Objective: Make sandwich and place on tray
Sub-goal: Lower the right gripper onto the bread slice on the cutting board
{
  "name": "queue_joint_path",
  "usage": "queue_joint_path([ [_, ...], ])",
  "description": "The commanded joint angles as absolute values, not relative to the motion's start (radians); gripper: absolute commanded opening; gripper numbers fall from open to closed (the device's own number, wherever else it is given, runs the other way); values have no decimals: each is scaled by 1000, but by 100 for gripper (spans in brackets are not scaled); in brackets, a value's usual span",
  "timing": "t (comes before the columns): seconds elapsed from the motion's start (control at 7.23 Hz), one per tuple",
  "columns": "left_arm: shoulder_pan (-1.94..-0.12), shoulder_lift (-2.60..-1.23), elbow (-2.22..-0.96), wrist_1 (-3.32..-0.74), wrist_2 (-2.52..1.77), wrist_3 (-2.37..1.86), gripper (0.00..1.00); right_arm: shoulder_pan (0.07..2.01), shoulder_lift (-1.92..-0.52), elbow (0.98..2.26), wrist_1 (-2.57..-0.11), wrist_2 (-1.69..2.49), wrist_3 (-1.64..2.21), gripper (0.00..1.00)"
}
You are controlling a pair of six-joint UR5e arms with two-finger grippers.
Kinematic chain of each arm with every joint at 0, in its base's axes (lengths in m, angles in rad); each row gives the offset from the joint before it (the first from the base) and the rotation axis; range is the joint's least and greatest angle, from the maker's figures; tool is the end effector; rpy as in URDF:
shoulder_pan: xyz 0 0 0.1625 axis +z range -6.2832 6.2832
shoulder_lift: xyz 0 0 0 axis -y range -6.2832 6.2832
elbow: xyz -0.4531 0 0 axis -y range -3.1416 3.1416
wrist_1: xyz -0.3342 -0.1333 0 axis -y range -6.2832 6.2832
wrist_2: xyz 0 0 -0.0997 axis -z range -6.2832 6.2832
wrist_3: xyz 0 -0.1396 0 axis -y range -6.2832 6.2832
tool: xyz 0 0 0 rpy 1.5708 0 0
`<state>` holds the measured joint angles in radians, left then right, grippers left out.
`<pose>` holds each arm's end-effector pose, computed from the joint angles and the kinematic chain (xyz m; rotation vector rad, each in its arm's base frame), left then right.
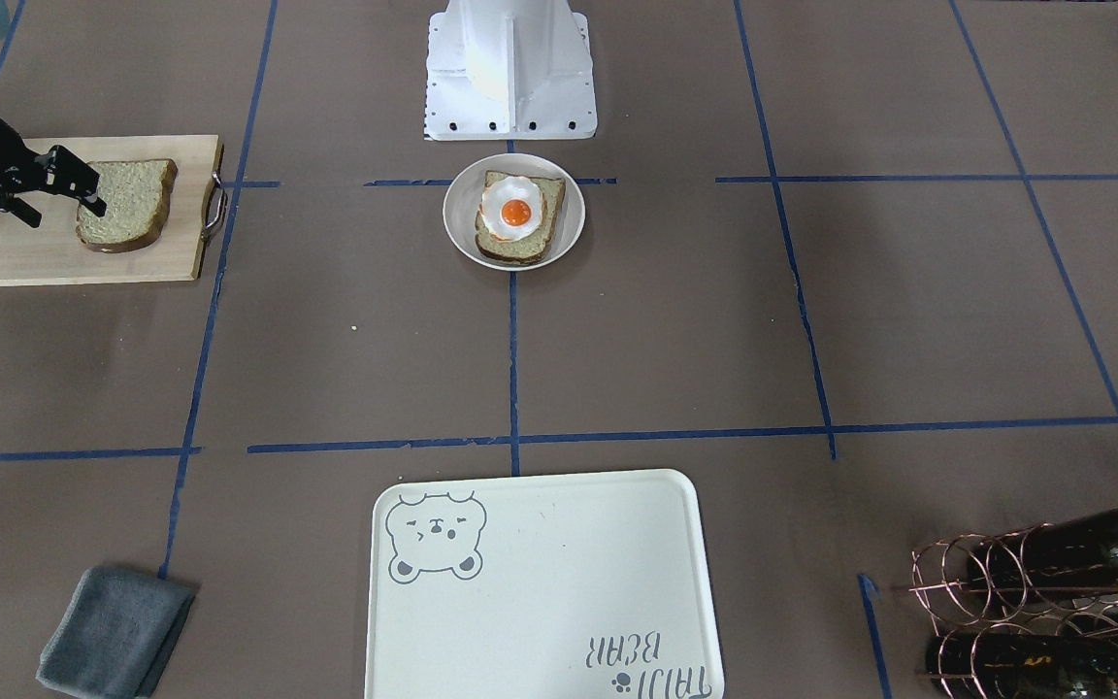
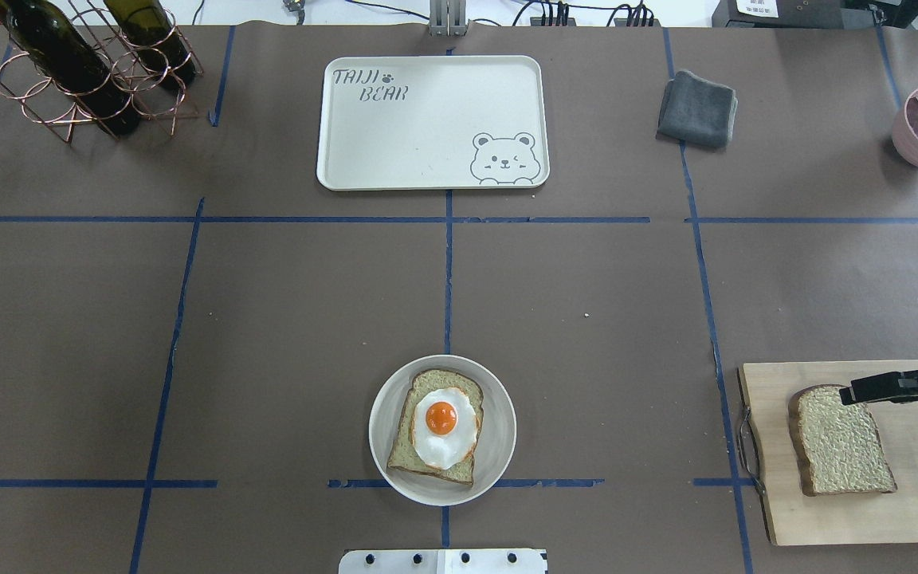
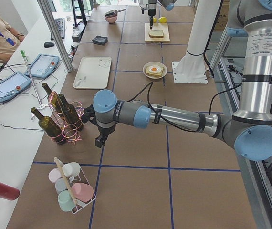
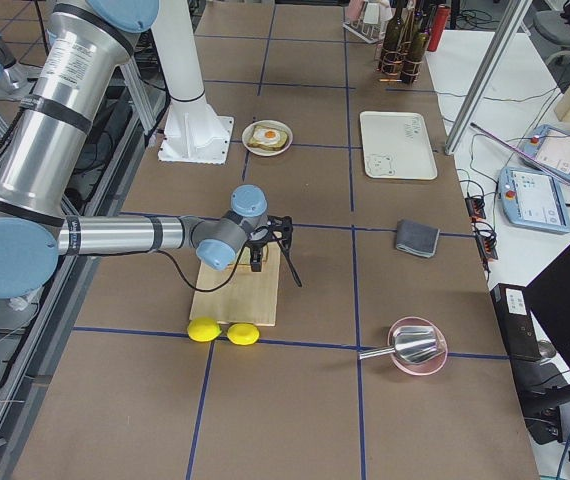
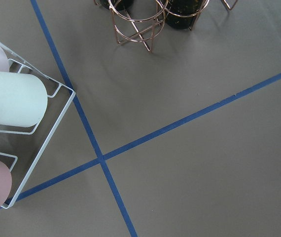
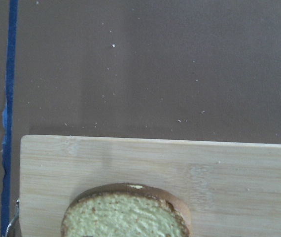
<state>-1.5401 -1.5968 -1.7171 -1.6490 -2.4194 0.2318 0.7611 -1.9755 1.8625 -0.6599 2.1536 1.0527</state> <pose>-0.0144 -0.4612 0.6228 0.3204 0.8203 0.3517 -0.1831 -0.2524 0.6267 0.0201 -0.9482 -0.0079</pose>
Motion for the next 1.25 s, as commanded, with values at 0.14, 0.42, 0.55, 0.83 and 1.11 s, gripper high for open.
queue_joint_path([
  [0.14, -1540, -1597, -1720, -1649, -2421, 232, 100, 710, -2002, 1839, -600, 2138, 1132, 81],
  [0.42, -1540, -1597, -1718, -1649, -2419, 230, 100, 707, -2025, 1839, -568, 2138, 1135, 37],
  [0.55, -1540, -1597, -1718, -1649, -2419, 232, 100, 698, -2025, 1839, -568, 2138, 1135, 34],
  [0.83, -1540, -1597, -1717, -1649, -2419, 232, 100, 690, -2025, 1839, -568, 2138, 1138, 43],
  [1.11, -1540, -1597, -1712, -1649, -2419, 233, 100, 690, -2026, 1838, -568, 2138, 1138, 53],
])
